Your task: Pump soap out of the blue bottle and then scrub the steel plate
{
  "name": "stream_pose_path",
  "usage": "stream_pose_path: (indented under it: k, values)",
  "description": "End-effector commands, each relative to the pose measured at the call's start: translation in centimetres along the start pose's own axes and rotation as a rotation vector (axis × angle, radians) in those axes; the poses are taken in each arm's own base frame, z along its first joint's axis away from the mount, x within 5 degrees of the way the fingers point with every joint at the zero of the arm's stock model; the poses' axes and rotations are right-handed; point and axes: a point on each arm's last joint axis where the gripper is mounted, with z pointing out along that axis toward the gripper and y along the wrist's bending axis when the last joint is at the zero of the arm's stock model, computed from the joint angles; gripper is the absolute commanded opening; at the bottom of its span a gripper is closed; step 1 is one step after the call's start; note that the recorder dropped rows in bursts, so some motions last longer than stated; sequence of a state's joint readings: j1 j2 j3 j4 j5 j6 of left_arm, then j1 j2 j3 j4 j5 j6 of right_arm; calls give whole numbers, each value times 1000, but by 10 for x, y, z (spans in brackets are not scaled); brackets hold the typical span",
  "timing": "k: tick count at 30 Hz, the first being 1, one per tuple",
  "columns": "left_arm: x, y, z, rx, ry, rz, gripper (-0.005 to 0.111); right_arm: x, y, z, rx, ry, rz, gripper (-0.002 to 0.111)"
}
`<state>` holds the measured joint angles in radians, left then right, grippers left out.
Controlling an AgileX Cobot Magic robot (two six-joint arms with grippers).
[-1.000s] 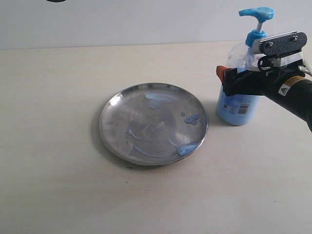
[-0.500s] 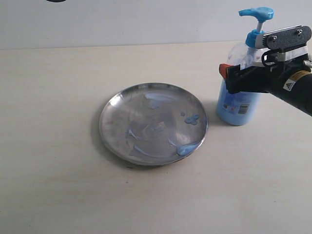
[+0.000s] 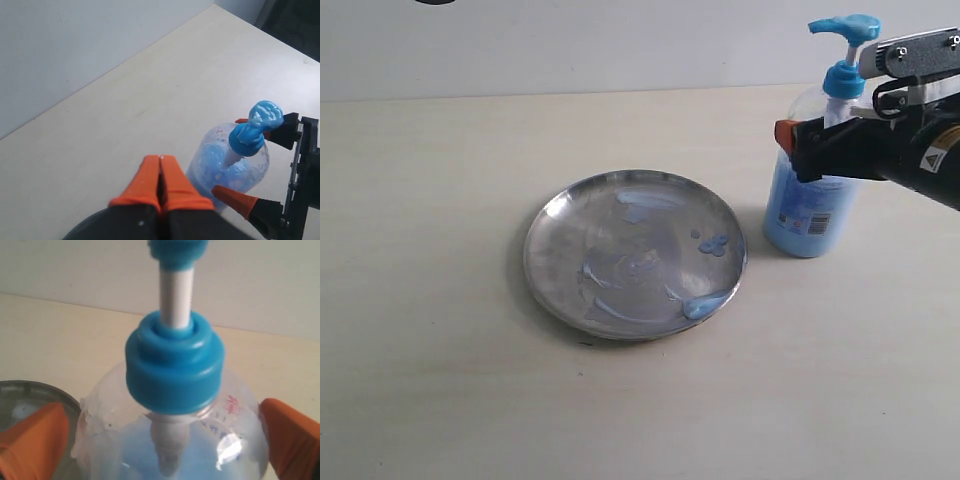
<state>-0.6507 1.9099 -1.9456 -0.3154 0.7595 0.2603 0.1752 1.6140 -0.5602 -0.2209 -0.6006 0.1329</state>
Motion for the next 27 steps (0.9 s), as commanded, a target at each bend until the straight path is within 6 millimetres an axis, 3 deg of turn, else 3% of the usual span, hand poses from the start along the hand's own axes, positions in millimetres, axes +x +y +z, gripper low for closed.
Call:
stream_pose_path:
  k: [1, 16, 27]
  values:
    - [-2, 0, -5, 1, -16, -10, 0, -4, 0, -7, 0, 51, -3, 99]
    - [1, -1, -5, 7, 19, -7, 0, -30, -4, -63, 102, 190, 38, 99]
    - [11, -3, -6, 37, 131, -7, 0, -32, -6, -104, 176, 335, 34, 92]
